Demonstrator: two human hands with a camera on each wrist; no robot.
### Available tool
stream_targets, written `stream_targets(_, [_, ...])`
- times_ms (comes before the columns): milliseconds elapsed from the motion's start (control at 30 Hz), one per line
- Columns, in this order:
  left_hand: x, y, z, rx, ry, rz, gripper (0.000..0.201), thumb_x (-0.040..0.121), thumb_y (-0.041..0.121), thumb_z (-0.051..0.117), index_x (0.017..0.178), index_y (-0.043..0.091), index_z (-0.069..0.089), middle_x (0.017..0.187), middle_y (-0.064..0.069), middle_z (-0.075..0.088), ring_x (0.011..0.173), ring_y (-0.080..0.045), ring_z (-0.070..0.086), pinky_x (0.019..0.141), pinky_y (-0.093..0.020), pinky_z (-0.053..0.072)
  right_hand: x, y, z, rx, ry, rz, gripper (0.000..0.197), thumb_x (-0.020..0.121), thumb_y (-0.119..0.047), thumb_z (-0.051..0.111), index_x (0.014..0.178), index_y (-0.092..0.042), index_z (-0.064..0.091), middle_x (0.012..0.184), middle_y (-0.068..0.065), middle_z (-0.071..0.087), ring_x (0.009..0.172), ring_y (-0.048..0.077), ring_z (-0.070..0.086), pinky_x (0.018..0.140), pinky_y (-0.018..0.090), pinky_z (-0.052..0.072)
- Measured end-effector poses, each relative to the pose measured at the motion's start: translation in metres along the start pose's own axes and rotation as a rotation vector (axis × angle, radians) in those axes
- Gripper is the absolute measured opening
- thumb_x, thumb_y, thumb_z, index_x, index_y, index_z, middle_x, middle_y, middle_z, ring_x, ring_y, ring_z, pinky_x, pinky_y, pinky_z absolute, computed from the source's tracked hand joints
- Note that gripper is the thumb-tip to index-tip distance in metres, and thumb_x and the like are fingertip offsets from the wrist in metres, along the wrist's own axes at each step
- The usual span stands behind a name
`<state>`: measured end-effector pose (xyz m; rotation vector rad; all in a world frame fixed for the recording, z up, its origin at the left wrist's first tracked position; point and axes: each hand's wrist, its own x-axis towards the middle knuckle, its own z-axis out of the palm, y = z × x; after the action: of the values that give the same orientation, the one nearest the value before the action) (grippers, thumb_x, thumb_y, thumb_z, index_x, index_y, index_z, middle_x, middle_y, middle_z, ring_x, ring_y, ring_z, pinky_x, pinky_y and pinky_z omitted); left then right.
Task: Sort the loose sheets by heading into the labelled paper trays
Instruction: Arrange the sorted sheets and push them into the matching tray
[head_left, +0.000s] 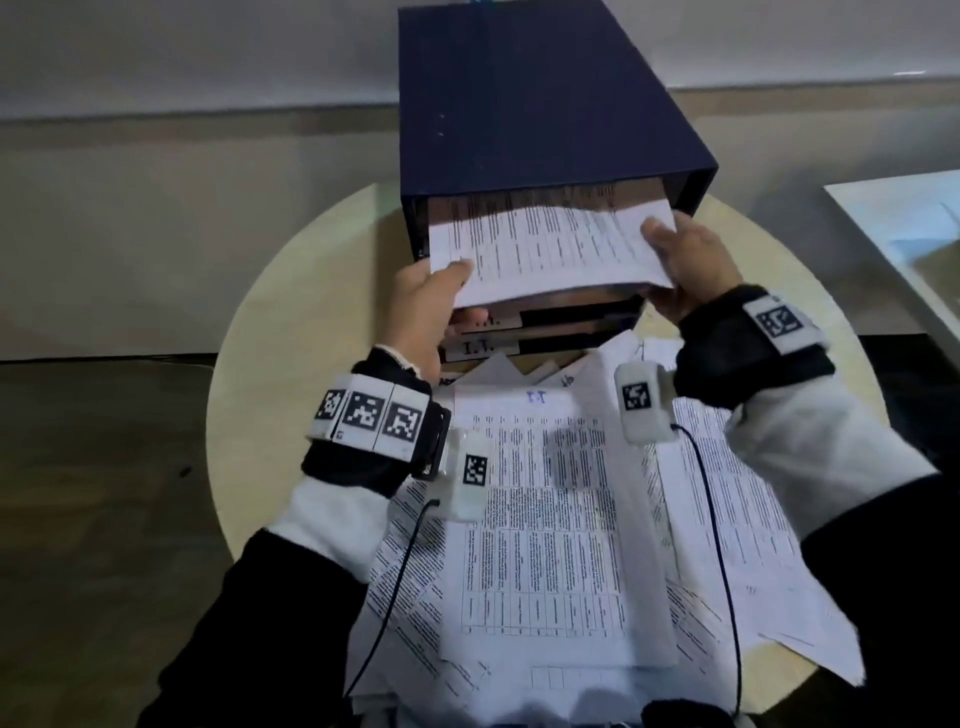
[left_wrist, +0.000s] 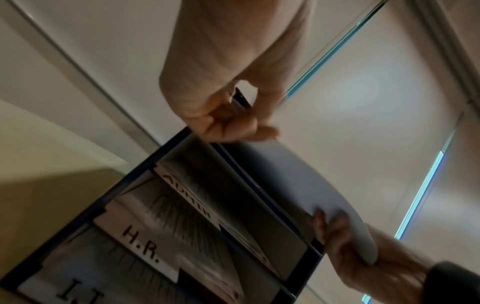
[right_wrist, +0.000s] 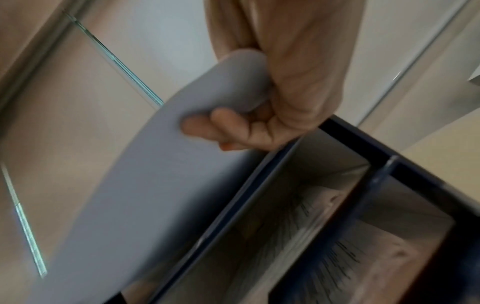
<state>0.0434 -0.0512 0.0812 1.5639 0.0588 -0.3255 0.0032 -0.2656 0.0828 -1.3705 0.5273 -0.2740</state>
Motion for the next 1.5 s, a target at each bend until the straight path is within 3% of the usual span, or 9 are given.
stream_targets(133, [0.005,0.008,-0.001,0.031,0.05,0.008,0.014,0.097,0.012,0.044,0.104,0.006,0.055,0.058,0.0,0.046,0.029,-0.001,0.028,0.034,-0.012,0.024,0.007,-0.015,0.005,0.128,0.015,0.144,0.009,0.088,-0.02,0.051,0.095,-0.017,0.055,0.107,-0.002,0.058,0.095,0.01,0.058,0.049,0.018,0.048])
stream_targets(233, [0.011,0.013,0.003,0.002,0.111,0.009,0.016,0.098,0.01,0.041,0.106,0.005,0.054,0.063,-0.002,0.055,0.031,-0.002,0.029,0.035,-0.012,0.026,0.003,-0.006,0.001,0.102,-0.044,0.144,0.018,0.089,0.0,0.044,0.077,-0.012,0.048,0.075,-0.001,0.057,0.048,0.01,0.05,0.038,0.017,0.034])
stream_targets(367, [0.01,0.009,0.011,0.035,0.106,0.037,0.01,0.095,0.006,0.045,0.102,0.005,0.052,0.074,-0.002,0.064,0.034,-0.001,0.043,0.037,-0.011,0.033,0.008,-0.001,0.001,-0.032,0.035,0.028,0.029,0.087,0.011,0.045,0.067,-0.01,0.04,0.062,0.005,0.045,0.031,0.005,0.039,0.033,0.016,0.027])
stream_targets(500, [0.008,0.001,0.018,0.399,0.224,0.265,0.012,0.089,0.004,0.049,0.1,0.007,0.055,0.089,-0.008,0.065,0.072,-0.019,0.063,0.069,-0.025,0.051,0.021,-0.009,0.013,-0.069,0.132,-0.046,0.031,0.088,0.011,0.045,0.069,-0.01,0.034,0.068,0.008,0.042,0.032,0.006,0.048,0.037,0.017,0.039])
stream_targets(633, [0.014,-0.003,0.02,0.955,0.212,0.577,0.022,0.09,0.01,0.05,0.109,0.002,0.059,0.126,-0.015,0.047,0.119,-0.026,0.043,0.093,-0.023,0.031,0.028,-0.014,0.026,-0.215,0.126,-0.082,0.013,0.087,0.012,0.043,0.097,0.005,0.048,0.075,0.014,0.053,0.039,0.01,0.061,0.045,0.02,0.053])
stream_targets(800, [0.035,0.001,0.018,1.225,0.072,0.649,0.033,0.094,0.027,0.046,0.112,0.003,0.058,0.115,-0.019,0.054,0.111,-0.032,0.047,0.098,-0.038,0.03,0.041,-0.011,0.017,-0.611,0.196,-0.107,0.038,0.071,-0.028,0.07,0.096,-0.001,0.061,0.097,0.02,0.066,0.074,0.019,0.066,0.068,0.038,0.058])
stream_targets(1100, [0.038,0.004,0.023,1.206,-0.064,0.53,0.042,0.097,0.036,0.04,0.122,0.003,0.041,0.118,-0.02,0.055,0.107,-0.037,0.051,0.086,-0.038,0.037,0.04,-0.016,0.016,-0.932,0.223,-0.097,0.064,0.075,-0.037,0.073,0.122,-0.002,0.049,0.129,0.02,0.051,0.118,0.037,0.05,0.095,0.039,0.042])
stream_targets(1267, [0.037,0.007,0.03,1.281,-0.084,0.529,0.043,0.098,0.036,0.036,0.125,0.003,0.039,0.121,-0.019,0.055,0.108,-0.037,0.049,0.087,-0.038,0.033,0.041,-0.023,0.02,-1.064,0.249,-0.036,0.042,0.09,-0.022,0.056,0.123,0.003,0.047,0.133,0.022,0.046,0.12,0.04,0.047,0.097,0.043,0.04])
stream_targets(1500, [0.027,-0.032,0.025,0.997,0.034,0.697,0.03,0.089,0.017,0.048,0.113,0.0,0.053,0.12,-0.016,0.056,0.113,-0.033,0.05,0.101,-0.042,0.035,0.017,-0.002,0.012,-1.052,0.179,-0.131,0.049,0.086,-0.045,0.058,0.114,-0.005,0.055,0.117,0.022,0.057,0.109,0.04,0.054,0.087,0.042,0.045])
